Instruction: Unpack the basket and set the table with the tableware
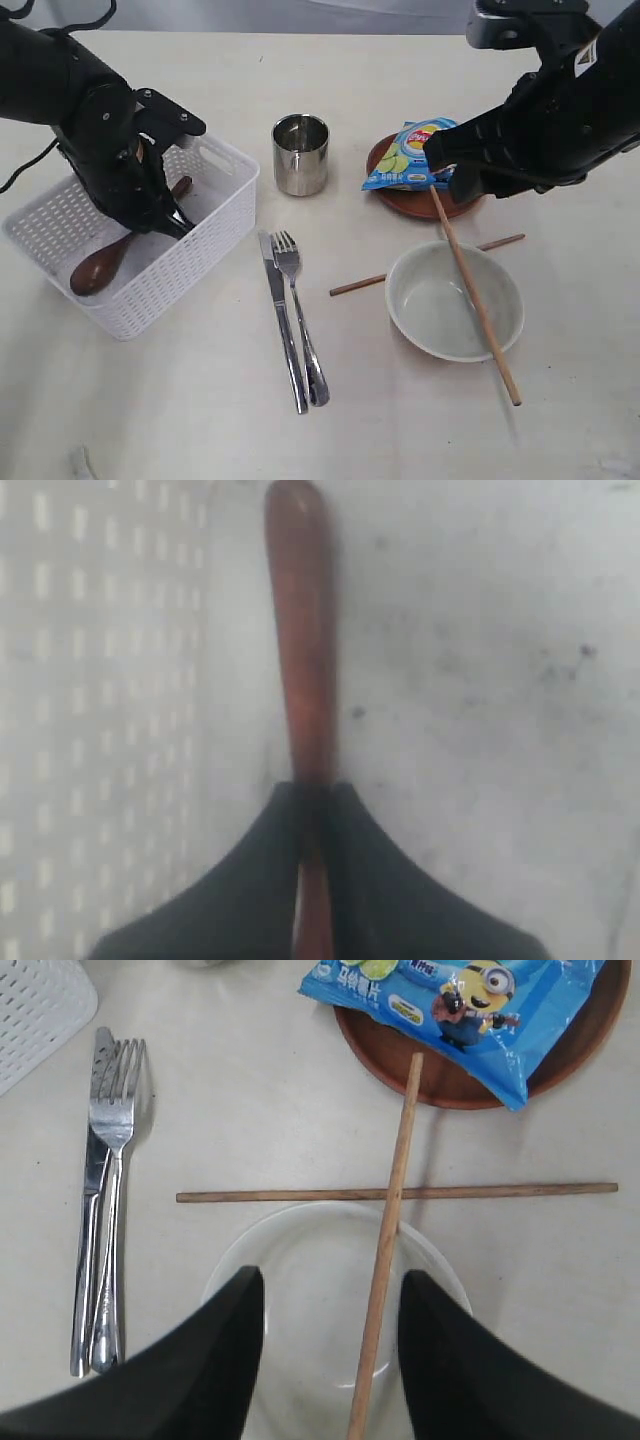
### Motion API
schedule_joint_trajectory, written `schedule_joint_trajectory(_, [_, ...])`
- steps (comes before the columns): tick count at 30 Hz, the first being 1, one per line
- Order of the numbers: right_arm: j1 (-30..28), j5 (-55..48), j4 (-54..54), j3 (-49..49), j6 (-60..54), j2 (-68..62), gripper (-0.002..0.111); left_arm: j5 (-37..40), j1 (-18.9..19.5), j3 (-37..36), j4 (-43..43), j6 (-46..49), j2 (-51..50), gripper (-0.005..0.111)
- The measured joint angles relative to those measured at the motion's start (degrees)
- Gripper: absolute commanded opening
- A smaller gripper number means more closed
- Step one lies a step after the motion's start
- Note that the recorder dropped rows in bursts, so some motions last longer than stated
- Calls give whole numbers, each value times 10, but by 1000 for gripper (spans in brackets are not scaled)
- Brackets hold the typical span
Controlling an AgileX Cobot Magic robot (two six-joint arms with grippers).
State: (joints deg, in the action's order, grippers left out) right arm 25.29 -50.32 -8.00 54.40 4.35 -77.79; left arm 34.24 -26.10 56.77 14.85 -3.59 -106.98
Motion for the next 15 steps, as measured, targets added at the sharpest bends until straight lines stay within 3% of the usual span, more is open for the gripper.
schedule_joint_trajectory(15, [0,0,0,0,-1,0,42,7,0,0,-35,1,171,0])
